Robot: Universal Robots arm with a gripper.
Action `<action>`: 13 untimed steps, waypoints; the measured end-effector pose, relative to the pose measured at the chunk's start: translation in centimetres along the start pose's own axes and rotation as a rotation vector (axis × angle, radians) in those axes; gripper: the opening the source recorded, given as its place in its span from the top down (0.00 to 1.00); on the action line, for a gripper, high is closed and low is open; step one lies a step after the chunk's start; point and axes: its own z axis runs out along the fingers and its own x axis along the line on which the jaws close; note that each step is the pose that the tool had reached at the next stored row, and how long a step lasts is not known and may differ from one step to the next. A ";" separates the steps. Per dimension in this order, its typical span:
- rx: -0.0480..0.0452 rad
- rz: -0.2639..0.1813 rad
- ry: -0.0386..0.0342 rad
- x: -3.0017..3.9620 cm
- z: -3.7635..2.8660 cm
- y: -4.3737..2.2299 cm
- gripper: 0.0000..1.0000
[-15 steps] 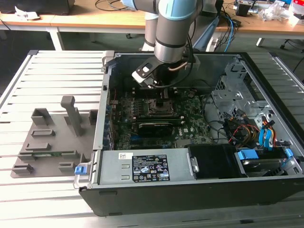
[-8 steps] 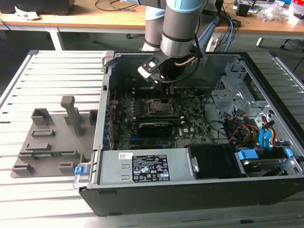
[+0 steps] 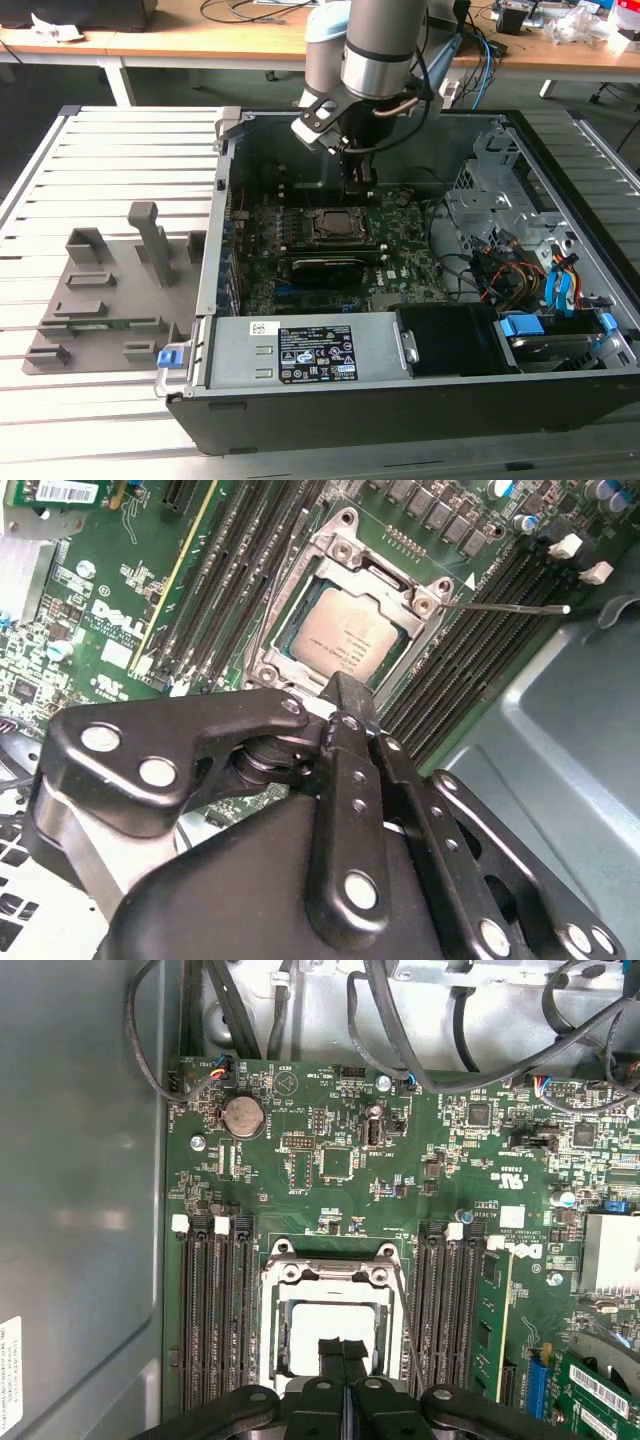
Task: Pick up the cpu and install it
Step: 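Close the cpu cover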
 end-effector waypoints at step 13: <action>0.0000 0.000 0.0000 -0.06 -2.27 -0.11 0.89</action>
